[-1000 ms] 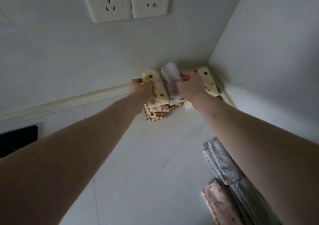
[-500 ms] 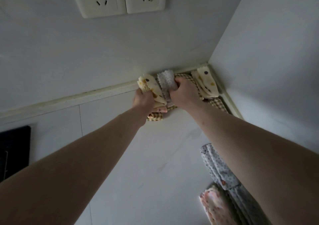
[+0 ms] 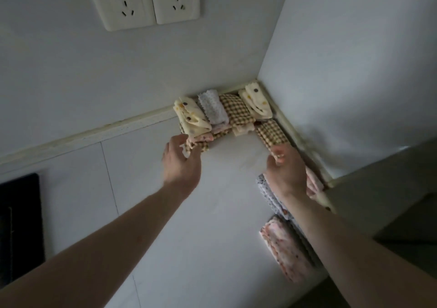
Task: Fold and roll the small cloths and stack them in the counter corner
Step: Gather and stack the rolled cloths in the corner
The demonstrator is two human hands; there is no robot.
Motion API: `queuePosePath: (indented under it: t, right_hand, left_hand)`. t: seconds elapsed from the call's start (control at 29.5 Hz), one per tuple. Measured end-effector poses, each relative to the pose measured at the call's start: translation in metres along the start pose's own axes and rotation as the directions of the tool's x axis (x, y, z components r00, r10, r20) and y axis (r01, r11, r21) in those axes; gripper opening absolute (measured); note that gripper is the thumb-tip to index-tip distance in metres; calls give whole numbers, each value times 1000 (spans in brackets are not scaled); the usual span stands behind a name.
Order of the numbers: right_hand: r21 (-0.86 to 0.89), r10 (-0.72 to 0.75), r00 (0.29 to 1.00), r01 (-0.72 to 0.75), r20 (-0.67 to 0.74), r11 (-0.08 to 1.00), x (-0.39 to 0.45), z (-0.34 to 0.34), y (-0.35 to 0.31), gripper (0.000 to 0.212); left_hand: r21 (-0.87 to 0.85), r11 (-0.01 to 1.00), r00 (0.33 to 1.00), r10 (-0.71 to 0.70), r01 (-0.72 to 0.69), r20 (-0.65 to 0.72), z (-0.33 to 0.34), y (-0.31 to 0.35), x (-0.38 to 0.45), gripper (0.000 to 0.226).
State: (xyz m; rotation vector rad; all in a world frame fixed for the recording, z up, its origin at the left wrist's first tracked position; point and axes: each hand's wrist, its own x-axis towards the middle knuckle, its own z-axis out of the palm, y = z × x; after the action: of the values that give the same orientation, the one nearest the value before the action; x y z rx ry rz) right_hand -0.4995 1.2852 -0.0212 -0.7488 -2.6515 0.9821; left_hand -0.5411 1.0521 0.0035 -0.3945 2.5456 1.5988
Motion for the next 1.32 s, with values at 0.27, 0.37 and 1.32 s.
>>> queuePosePath:
  t: [0.27,0.37,1.32]
  right_hand:
    - [-243,96,994,-82,46,967,-69,3,46,31]
    - [-83,62,968,-42,244,996,-72,5,31,29]
    - [-312,120,965,-43,232,949,-12,-29,58,26]
  left_hand:
    - [99,983,911,-180,154,370,18,-24,-64,41]
    - [141,972,877,-232,189,421,21,-31,-73,47]
    - [587,807,944,-239,62,228,83,-10,-59,69]
